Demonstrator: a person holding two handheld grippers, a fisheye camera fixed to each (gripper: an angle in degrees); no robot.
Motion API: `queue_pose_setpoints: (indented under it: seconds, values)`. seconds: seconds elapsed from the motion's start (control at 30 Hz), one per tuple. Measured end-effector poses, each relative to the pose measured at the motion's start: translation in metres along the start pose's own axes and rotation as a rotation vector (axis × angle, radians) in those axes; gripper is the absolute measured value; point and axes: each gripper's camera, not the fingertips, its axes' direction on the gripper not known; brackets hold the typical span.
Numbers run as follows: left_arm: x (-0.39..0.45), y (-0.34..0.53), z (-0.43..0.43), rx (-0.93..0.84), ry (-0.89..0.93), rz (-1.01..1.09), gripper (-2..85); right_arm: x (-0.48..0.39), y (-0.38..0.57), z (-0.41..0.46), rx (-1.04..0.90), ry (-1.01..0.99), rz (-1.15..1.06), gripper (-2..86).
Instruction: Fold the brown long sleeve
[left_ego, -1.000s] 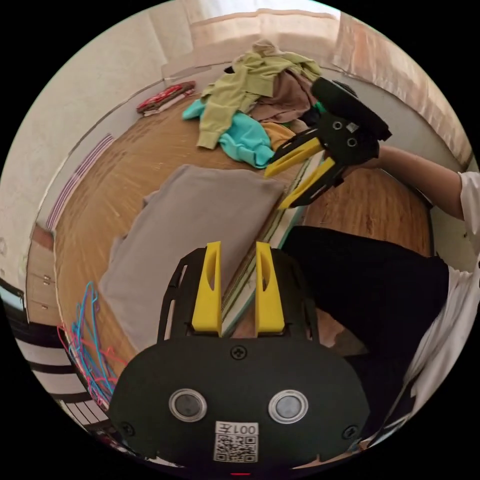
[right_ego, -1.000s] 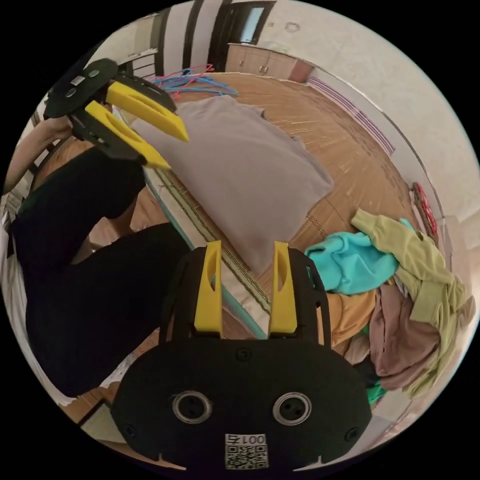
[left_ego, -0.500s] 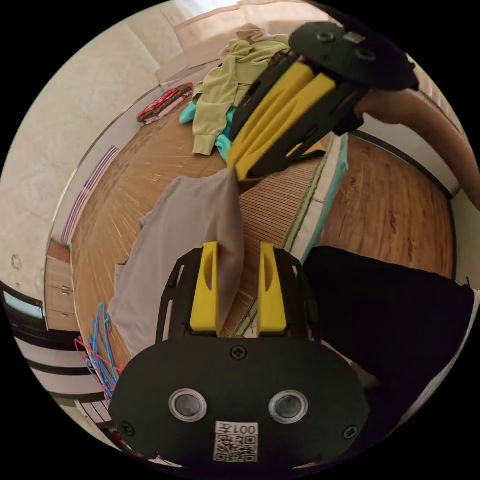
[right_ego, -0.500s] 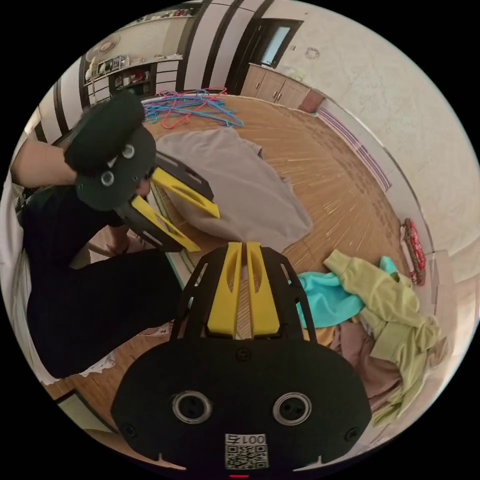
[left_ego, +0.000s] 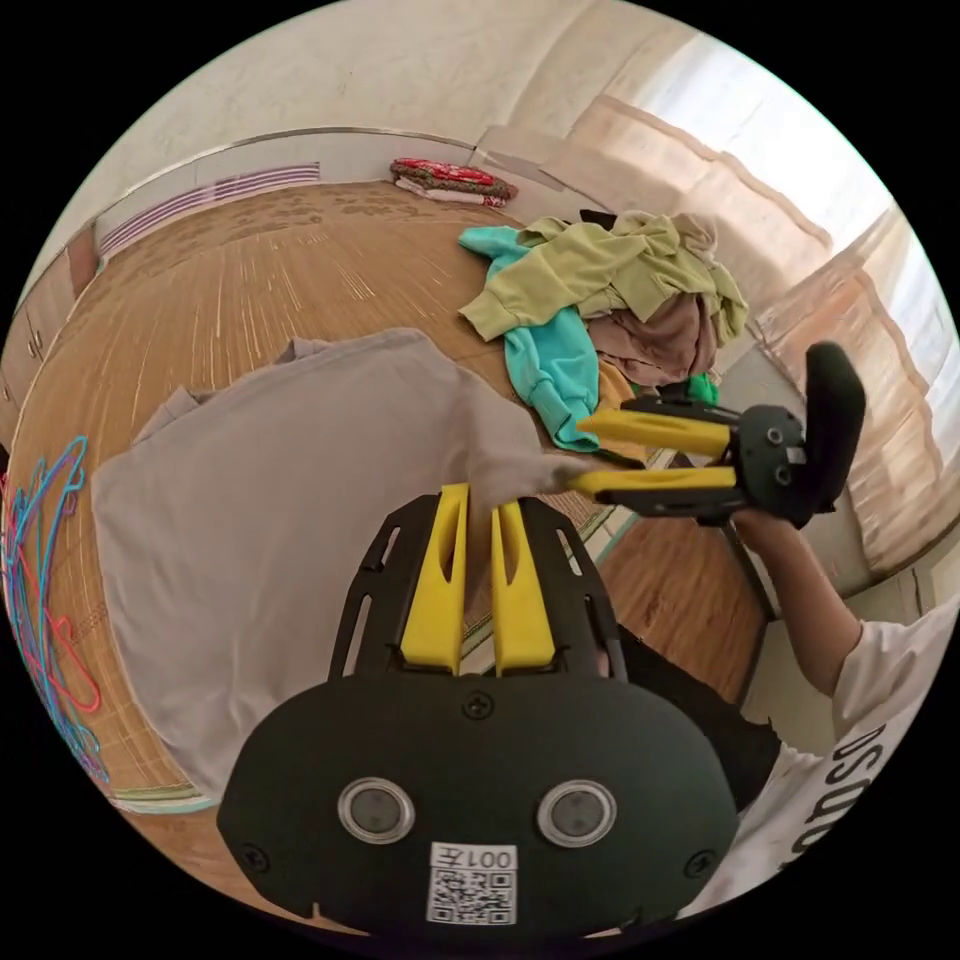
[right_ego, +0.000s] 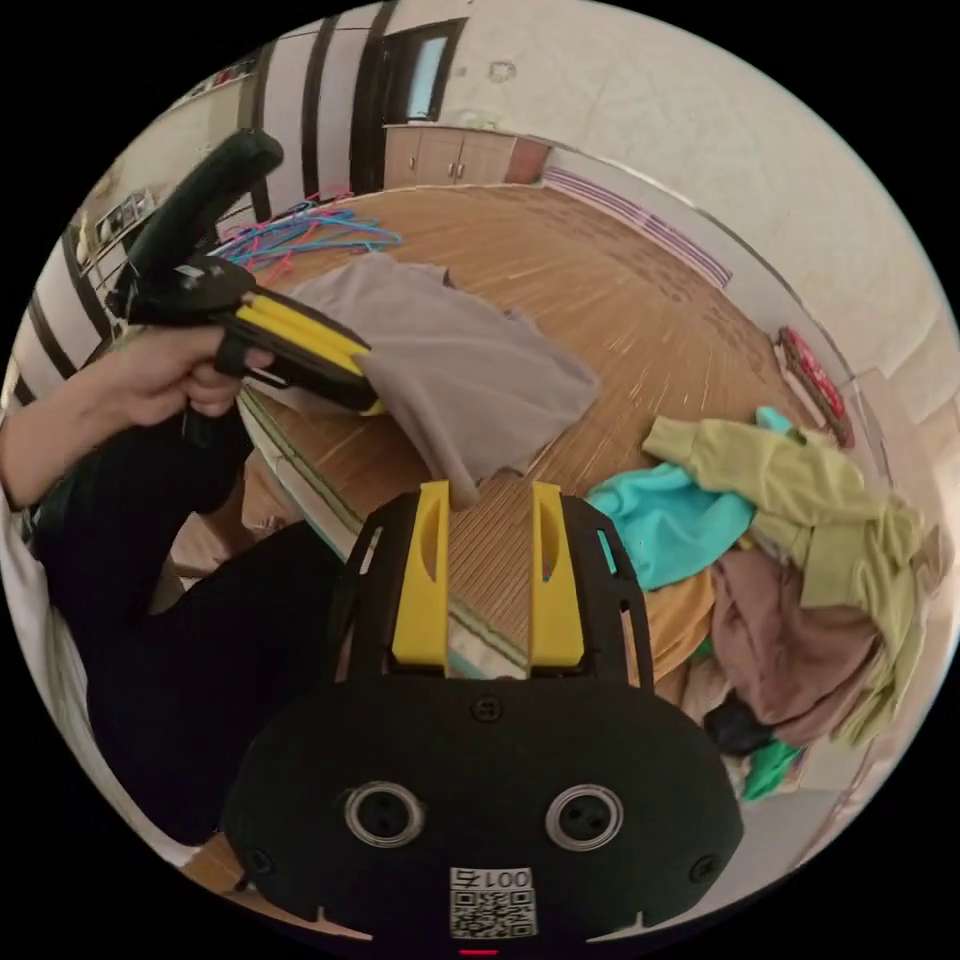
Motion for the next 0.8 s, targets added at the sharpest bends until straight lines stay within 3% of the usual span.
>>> queue_pose_setpoints:
  seconds: [0.17,0.3,0.43,0.8]
  values:
    - [-0.003,0.004,-0.008,0.005,-0.014,-0.027,3.2,-0.006,0.041,-0.004,0.057,-0.007,0.263,6.5]
    - [-0.011,0.005,-0.016,0.028,0.029,-0.085,3.5,-0.024,0.048,-0.012,0.130,-0.081,0.251,3.1]
    - [-0.001,0.008,-0.023,0.031,0.008,-0.070,3.6,-0.028,0.021,0.018,0.079,-0.068,0.250,1.5]
    - [0.051,0.033,-0.061,-0.010,-0.081,0.149,6.8,0.029,-0.031,0.049,0.165,-0.230,0.457,3.1]
